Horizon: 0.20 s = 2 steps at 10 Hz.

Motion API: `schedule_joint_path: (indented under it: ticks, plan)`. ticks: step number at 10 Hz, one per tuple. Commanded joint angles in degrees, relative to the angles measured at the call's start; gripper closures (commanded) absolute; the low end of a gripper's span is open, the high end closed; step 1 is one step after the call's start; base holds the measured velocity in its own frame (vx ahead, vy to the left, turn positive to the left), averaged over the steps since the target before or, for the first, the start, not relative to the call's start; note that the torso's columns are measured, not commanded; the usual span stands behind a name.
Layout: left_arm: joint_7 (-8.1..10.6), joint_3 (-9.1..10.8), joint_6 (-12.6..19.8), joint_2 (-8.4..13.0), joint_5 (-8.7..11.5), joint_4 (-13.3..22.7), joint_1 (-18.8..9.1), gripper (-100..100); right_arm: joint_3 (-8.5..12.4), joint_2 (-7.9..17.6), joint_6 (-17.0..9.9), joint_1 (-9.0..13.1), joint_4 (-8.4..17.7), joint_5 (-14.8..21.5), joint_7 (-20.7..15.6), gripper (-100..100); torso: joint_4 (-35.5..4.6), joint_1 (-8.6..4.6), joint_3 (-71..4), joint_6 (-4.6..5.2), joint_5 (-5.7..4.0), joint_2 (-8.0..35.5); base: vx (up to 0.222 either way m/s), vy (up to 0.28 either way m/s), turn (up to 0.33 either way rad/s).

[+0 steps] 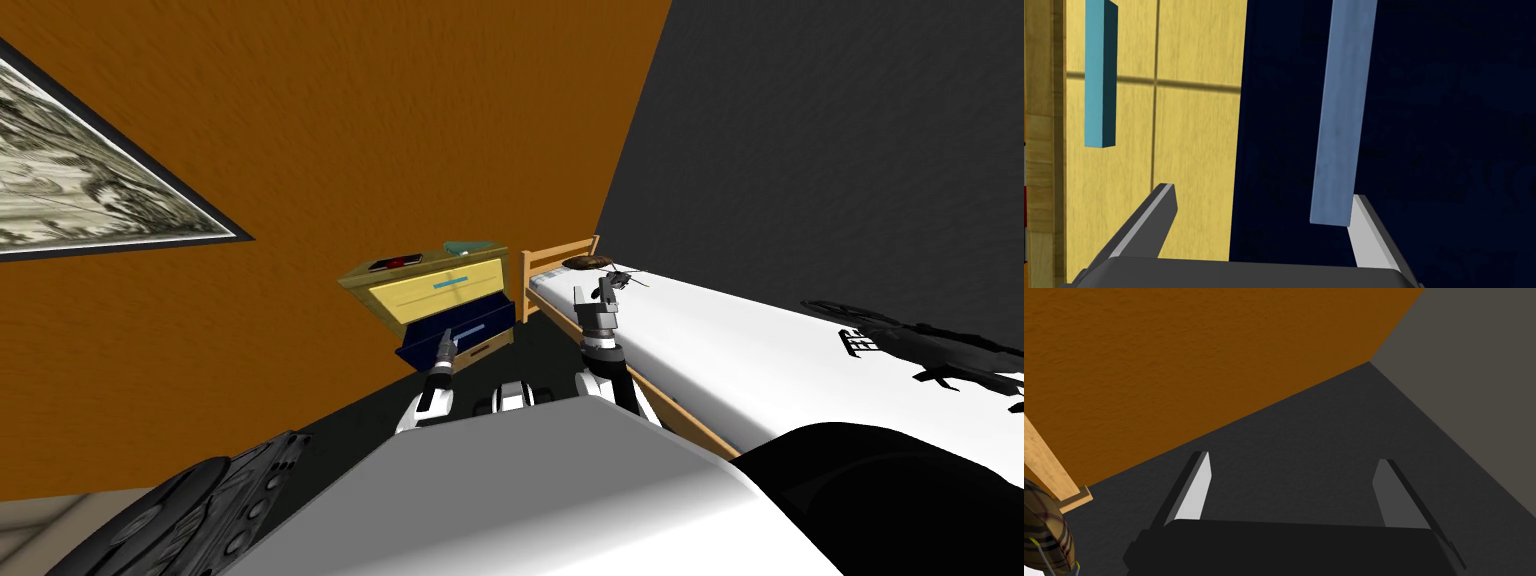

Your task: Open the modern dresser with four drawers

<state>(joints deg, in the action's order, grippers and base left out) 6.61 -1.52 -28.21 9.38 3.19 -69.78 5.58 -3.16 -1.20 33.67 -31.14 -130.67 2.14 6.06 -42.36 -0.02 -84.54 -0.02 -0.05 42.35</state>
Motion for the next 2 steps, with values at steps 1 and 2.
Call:
schedule_joint_path:
  ticks: [1, 2]
  plan:
    - [0.00, -0.01, 0.03, -0.01, 0.00, 0.03, 0.02, 0, 0.00, 0.00, 0.00, 0.00, 0.00, 0.00, 0.00, 0, 0.03, 0.01, -0.01, 0.01, 0.02, -0.01, 0.000, 0.000, 0.000]
    - [0.00, -0.01, 0.05, -0.01, 0.00, 0.04, 0.03, 0, 0.00, 0.00, 0.00, 0.00, 0.00, 0.00, 0.00, 0, 0.04, 0.01, -0.01, 0.01, 0.03, -0.02, 0.000, 0.000, 0.000]
